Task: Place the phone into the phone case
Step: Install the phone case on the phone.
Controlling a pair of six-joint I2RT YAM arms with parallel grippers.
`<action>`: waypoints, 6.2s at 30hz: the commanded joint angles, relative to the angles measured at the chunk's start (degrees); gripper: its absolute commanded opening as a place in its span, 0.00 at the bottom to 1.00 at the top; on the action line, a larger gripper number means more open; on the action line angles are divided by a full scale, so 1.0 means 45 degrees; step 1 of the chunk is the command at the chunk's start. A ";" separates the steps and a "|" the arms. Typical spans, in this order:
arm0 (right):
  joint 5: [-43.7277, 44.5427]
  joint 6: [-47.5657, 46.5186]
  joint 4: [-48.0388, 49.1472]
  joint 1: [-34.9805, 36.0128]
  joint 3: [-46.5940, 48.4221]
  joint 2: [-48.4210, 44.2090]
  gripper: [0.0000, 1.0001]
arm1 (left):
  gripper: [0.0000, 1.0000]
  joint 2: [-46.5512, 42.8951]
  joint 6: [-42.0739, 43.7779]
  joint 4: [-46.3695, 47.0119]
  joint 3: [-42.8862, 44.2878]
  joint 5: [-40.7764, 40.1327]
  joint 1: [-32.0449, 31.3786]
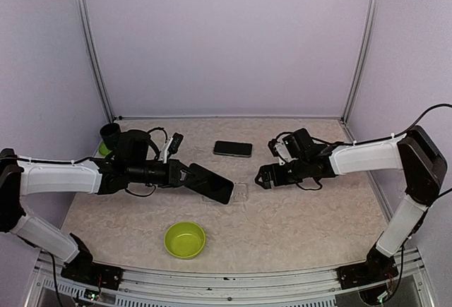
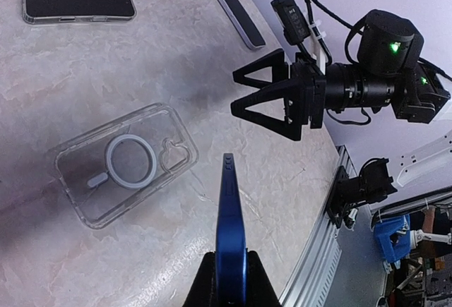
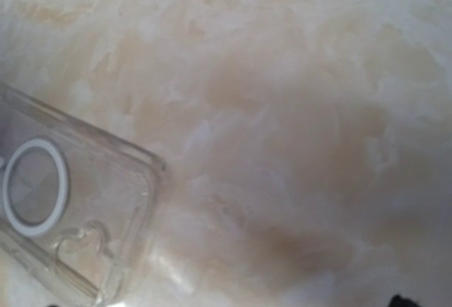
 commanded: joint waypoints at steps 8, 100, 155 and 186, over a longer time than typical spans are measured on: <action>-0.0617 0.0144 0.0546 -0.0032 0.0378 0.0783 1.00 | 0.00 0.1468 -0.1616 0.0884 0.1362 -0.0550 -0.0115; -0.3603 0.2907 0.3933 0.1662 0.0381 0.3100 0.94 | 0.00 0.6870 -0.6185 0.3460 0.2189 -0.1390 -0.0934; -0.3996 0.2621 0.3894 0.0904 -0.0093 0.2499 0.95 | 0.00 0.8916 -1.0115 0.8117 0.0182 0.0626 -0.0652; -0.5153 0.3255 0.5210 -0.0354 -0.1690 0.1885 0.95 | 0.00 0.7674 -0.9545 1.1880 0.0348 0.0984 -0.0408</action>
